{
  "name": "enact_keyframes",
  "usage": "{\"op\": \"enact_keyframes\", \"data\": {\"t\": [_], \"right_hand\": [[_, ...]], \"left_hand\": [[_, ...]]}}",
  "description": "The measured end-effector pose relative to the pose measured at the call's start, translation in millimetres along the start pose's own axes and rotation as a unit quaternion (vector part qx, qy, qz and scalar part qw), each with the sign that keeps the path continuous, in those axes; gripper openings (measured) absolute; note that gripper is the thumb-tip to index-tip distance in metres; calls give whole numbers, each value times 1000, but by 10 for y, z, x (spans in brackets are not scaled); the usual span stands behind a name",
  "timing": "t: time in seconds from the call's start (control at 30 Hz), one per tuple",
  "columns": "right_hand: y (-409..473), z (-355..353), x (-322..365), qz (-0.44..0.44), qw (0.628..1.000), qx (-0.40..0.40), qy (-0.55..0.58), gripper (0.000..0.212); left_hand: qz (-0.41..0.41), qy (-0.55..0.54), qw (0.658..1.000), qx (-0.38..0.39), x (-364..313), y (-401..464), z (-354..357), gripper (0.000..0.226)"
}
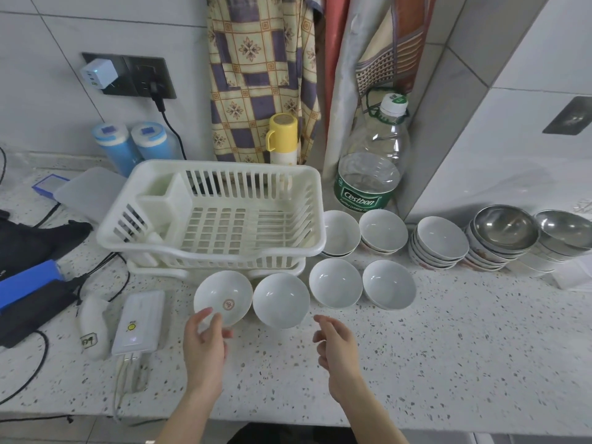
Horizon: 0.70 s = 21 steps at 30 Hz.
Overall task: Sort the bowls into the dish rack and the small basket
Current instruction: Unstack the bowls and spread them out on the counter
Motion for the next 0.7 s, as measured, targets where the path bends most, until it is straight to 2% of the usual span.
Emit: {"op": "enact_keyframes", "data": {"t": [0.1,0.37,0.47,0.53,0.6,0.7], "right_hand": [[22,-269,264,-44,999,-17,12,15],[322,-1161,934,-99,990,-93,47,15],[511,-1410,1133,-88,991,-96,19,13],[654,-1507,1259,-77,993,-88,-12,12],[811,-1546,1382,-70,993,-74,-59,11],[1054,-1524,1538,-67,986,-51,-141,16]], "left_hand": [[24,11,999,38,-114,-214,335,10],[24,56,983,174,-381,-498,1576,14],[-20,64,981,185,-425,-433,2022,11],[-52,78,980,177,-434,-353,2261,18],[-73,85,980,163,-445,-258,2449,25],[-86,75,983,144,-469,-123,2641,22]]}}
Point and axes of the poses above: each hand's wrist, its own y-axis towards the middle knuckle, its own z-axis out of the palm, x = y × z, the point moved 6 cm from there along y, towards the middle knuckle, and after that the axes turned 2 degrees about z, right-handed, at the moved point
